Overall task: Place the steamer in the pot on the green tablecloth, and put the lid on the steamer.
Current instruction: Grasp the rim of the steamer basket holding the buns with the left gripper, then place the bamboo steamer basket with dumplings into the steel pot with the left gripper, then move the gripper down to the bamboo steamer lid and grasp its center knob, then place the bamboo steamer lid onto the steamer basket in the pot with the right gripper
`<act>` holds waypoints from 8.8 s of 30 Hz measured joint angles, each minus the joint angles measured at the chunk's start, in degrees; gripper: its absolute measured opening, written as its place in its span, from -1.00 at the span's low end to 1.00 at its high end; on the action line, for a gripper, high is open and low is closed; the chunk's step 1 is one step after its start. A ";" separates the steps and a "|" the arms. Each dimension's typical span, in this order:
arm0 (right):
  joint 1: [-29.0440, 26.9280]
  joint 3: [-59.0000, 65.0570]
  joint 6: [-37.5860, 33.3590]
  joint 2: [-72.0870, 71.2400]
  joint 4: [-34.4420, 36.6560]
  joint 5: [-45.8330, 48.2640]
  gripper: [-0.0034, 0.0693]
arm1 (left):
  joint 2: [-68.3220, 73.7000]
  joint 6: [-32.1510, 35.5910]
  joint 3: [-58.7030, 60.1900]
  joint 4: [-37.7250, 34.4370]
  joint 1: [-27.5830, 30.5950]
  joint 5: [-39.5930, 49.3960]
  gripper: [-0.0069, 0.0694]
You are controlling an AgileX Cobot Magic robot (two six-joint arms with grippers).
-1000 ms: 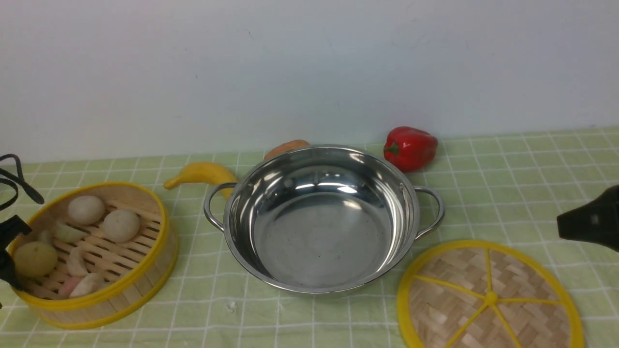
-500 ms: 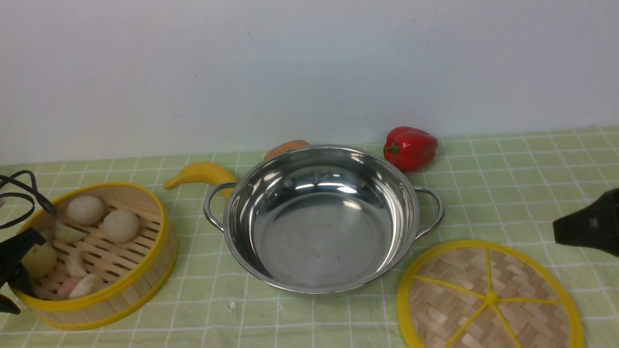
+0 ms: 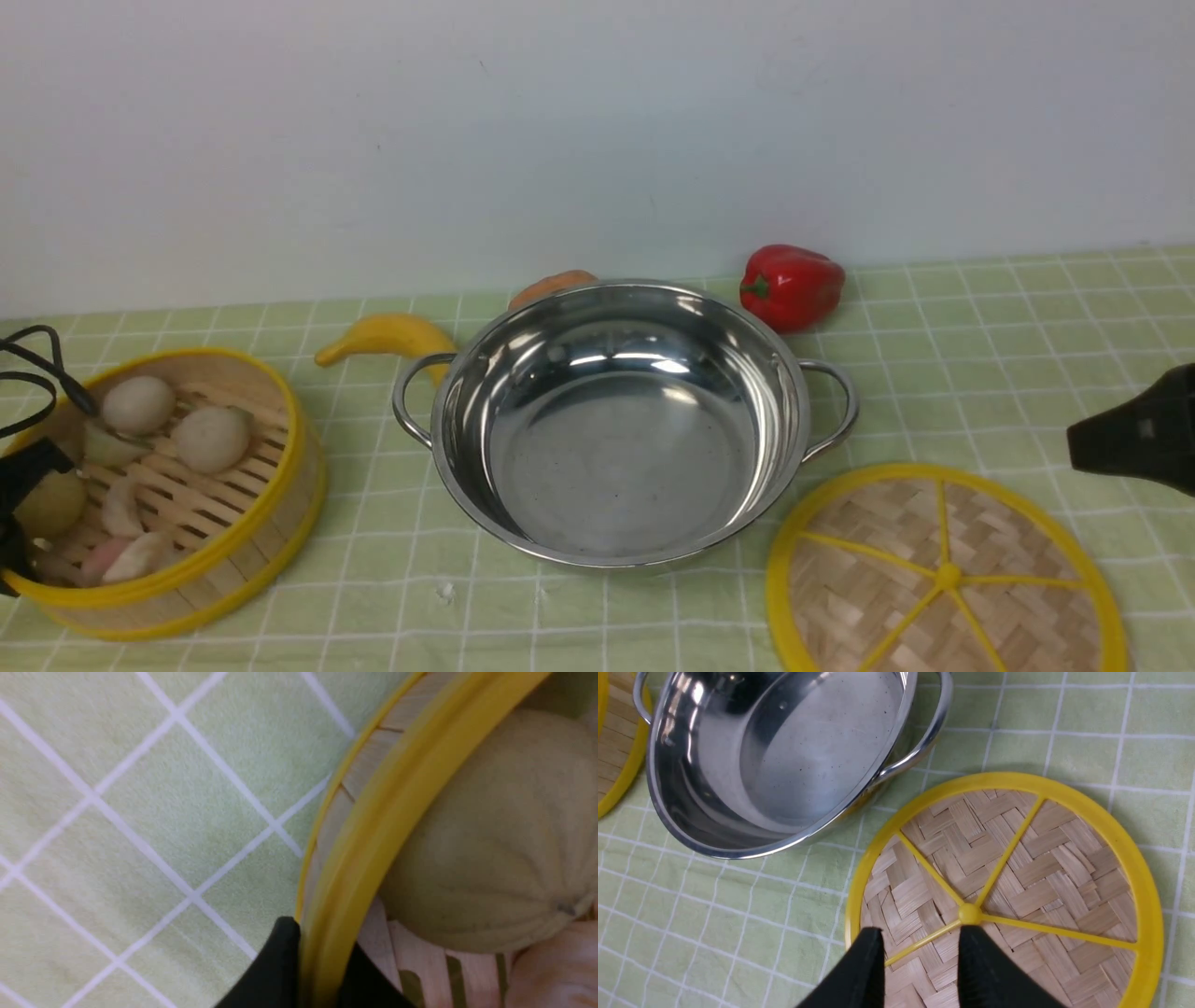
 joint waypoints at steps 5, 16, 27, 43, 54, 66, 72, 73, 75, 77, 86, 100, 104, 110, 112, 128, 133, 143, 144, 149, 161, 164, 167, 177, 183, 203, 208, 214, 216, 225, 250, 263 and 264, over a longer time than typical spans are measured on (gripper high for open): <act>0.00 0.00 0.00 0.00 0.00 0.11 -0.24 | -5.29 3.29 -5.03 1.51 0.00 4.45 -0.74; 0.00 0.00 0.00 0.00 0.00 0.88 -0.24 | -8.58 16.10 -25.72 -3.20 -11.57 20.16 -0.74; 0.00 -0.02 0.00 0.00 0.00 3.49 -0.24 | 7.88 18.46 -43.00 1.30 -38.82 25.75 -0.74; 0.00 -0.02 0.00 0.00 -0.05 4.24 -0.24 | 28.22 21.34 -52.05 1.43 -43.65 25.42 -0.74; 0.00 -0.02 0.00 0.00 -0.05 4.19 -0.24 | 30.72 22.95 -52.31 -1.84 -43.94 25.42 -0.72; 0.00 -0.02 0.00 0.00 -0.05 4.36 -0.24 | 30.38 22.95 -56.97 -0.35 -44.01 25.53 0.11; 0.06 -1.19 -0.30 0.10 0.19 4.43 -0.24 | 23.64 22.78 -61.89 0.86 -43.93 25.39 0.55; 1.21 -2.85 -0.50 0.53 0.46 4.09 -0.24 | 20.34 22.78 -62.41 1.03 -43.93 25.44 0.61; 3.48 -4.85 -0.64 1.65 1.09 3.59 -0.24 | 16.32 22.78 -62.62 1.09 -43.93 25.44 0.64; 7.75 -7.66 -0.44 3.71 1.80 2.57 -0.24 | 11.79 22.78 -62.82 1.09 -43.98 25.56 0.66; 22.50 -13.45 21.32 16.32 -21.98 2.35 -0.24 | -6.95 23.02 -62.69 1.09 -43.98 25.56 0.43; 23.49 -13.58 31.48 32.13 -37.05 -1.72 -0.24 | -51.67 28.99 -21.47 -3.46 -43.98 19.58 -0.88; 23.49 -13.58 30.97 33.74 -35.69 -2.46 -0.24 | -63.52 28.99 -4.60 -4.04 -43.98 6.19 -0.88; 23.49 -13.62 29.81 35.29 -33.73 -2.96 -0.24 | -75.62 28.99 15.32 -4.78 -43.98 -11.09 -0.88; 23.49 -13.62 29.81 36.17 -33.59 -2.96 -0.24 | -77.66 28.99 19.31 -4.91 -43.98 -14.23 -0.88; 23.49 -16.69 29.81 38.20 -35.70 5.14 -0.51 | -79.68 27.93 25.23 -5.03 -43.98 -17.96 -0.85; 23.49 -25.05 29.81 35.62 -40.08 13.76 -0.51 | -79.68 27.93 25.23 -4.96 -43.98 -17.96 -0.85; 26.04 -49.38 27.71 39.66 -35.45 15.13 -0.51 | -79.68 27.93 25.23 -0.35 -43.98 -17.96 -0.84; 27.17 -51.62 27.77 41.45 -35.41 15.88 -0.51 | -79.68 27.93 25.23 0.23 -43.98 -17.96 -0.84; 30.02 -57.01 27.94 46.56 -35.28 15.05 -0.51 | -79.68 27.50 25.23 0.83 -43.98 -17.89 -0.84; 32.62 -59.41 28.52 48.90 -34.29 14.88 -0.51 | -79.68 26.82 25.23 2.53 -43.98 -16.25 -0.84; 32.62 -59.46 28.52 48.18 -34.29 14.92 -0.51 | -79.68 26.82 25.23 2.53 -43.98 -16.25 -0.84; 32.62 -60.50 28.52 46.93 -34.29 14.99 -0.51 | -79.68 26.82 25.23 2.57 -43.98 -16.25 -0.84; 33.76 -64.98 24.59 46.40 -34.43 14.70 -0.51 | -79.68 26.57 25.23 2.64 -43.98 -16.25 -0.84; 36.79 -64.98 23.83 46.40 -35.99 5.06 -0.51 | -79.68 26.57 25.23 2.69 -43.98 -16.25 -0.84; 38.40 -50.45 29.14 35.50 -43.86 -20.05 -0.51 | -79.68 26.57 25.23 4.04 -43.98 -16.25 -0.84; 38.40 -34.59 32.72 27.90 -44.60 -36.93 -0.51 | -79.68 26.57 25.23 4.04 -43.98 -16.25 -0.84; 38.40 -20.08 33.22 30.40 -44.60 -54.61 -0.51 | -79.68 26.57 25.23 4.04 -43.98 -16.25 -0.84; 38.40 -18.60 33.22 32.45 -44.60 -57.46 -0.51 | -79.68 26.57 25.23 4.04 -43.98 -16.25 -0.84; 38.40 -18.18 31.98 40.13 -44.80 -67.41 -0.51 | -79.68 26.57 25.23 4.05 -43.98 -16.25 -0.84; 38.40 -17.71 29.28 49.07 -44.46 -74.55 -0.51 | -79.68 26.57 25.23 4.10 -43.98 -16.03 -0.84; 38.40 -17.71 28.54 51.92 -44.20 -76.71 -0.51 | -79.68 26.57 25.23 4.10 -43.98 -16.03 -0.84; 38.40 -17.71 28.54 51.92 -44.20 -76.71 -0.51 | -79.68 26.57 25.23 4.10 -43.98 -16.03 -0.84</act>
